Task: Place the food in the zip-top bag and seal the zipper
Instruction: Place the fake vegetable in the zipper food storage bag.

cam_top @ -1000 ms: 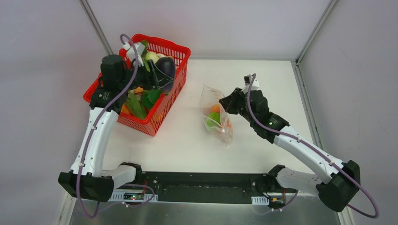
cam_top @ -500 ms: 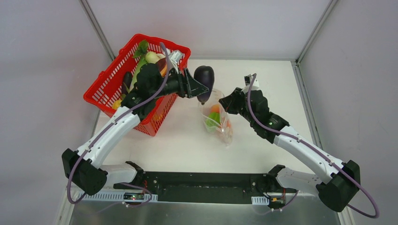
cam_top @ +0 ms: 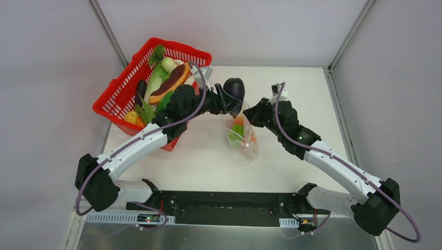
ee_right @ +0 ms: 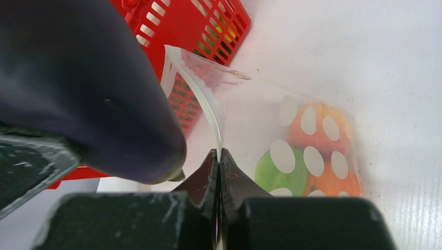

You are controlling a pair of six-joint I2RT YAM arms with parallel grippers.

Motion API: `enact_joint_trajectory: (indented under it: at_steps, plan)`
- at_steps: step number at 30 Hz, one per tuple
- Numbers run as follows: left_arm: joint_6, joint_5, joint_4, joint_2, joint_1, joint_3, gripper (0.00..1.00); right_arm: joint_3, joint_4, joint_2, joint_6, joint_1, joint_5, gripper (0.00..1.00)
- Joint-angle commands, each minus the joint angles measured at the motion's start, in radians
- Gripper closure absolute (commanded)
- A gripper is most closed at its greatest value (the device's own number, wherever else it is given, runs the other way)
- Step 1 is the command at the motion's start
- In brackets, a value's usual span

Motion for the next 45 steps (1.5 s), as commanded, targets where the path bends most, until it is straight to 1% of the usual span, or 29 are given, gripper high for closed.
enact_joint_trajectory:
  at_steps: [1, 7, 13, 18, 22, 27, 28, 30, 33, 40, 42, 45]
  plan:
    - [0.05, -0.128, 0.008, -0.017, -0.034, -0.015, 0.68, 0.003, 0.057, -0.036, 0.01, -0.004, 0.011, 1.0]
    - [0.054, -0.113, -0.058, -0.001, -0.061, -0.003, 0.67, -0.001, 0.064, -0.042, 0.012, -0.003, 0.021, 1.0]
    - [0.055, -0.133, -0.318, 0.01, -0.077, 0.059, 0.63, -0.001, 0.065, -0.044, 0.013, -0.004, 0.041, 1.0]
    - [0.04, -0.045, -0.334, 0.025, -0.084, 0.061, 0.56, 0.001, 0.07, -0.035, 0.021, -0.004, 0.046, 1.0]
    - [0.053, 0.014, -0.38, 0.06, -0.084, 0.121, 0.52, 0.002, 0.069, -0.031, 0.021, -0.004, 0.039, 1.0]
    - [0.097, 0.055, -0.48, 0.094, -0.085, 0.206, 0.44, -0.008, 0.07, -0.04, 0.021, -0.003, 0.046, 1.0]
    - [0.107, 0.062, -0.499, 0.099, -0.084, 0.218, 0.42, -0.01, 0.07, -0.044, 0.021, -0.004, 0.048, 1.0]
    - [0.12, 0.068, -0.53, 0.107, -0.085, 0.238, 0.33, -0.016, 0.074, -0.051, 0.021, -0.003, 0.052, 1.0]
    - [0.146, 0.074, -0.568, 0.106, -0.084, 0.262, 0.29, -0.021, 0.074, -0.057, 0.018, -0.004, 0.065, 1.0]
    - [0.184, 0.094, -0.612, 0.11, -0.085, 0.288, 0.12, -0.019, 0.076, -0.053, 0.012, -0.004, 0.071, 1.0]
    - [0.188, 0.088, -0.611, 0.102, -0.085, 0.287, 0.1, -0.018, 0.075, -0.052, 0.012, -0.004, 0.069, 1.0]
    - [0.198, 0.082, -0.613, 0.092, -0.085, 0.291, 0.11, -0.017, 0.076, -0.05, 0.01, -0.004, 0.072, 1.0]
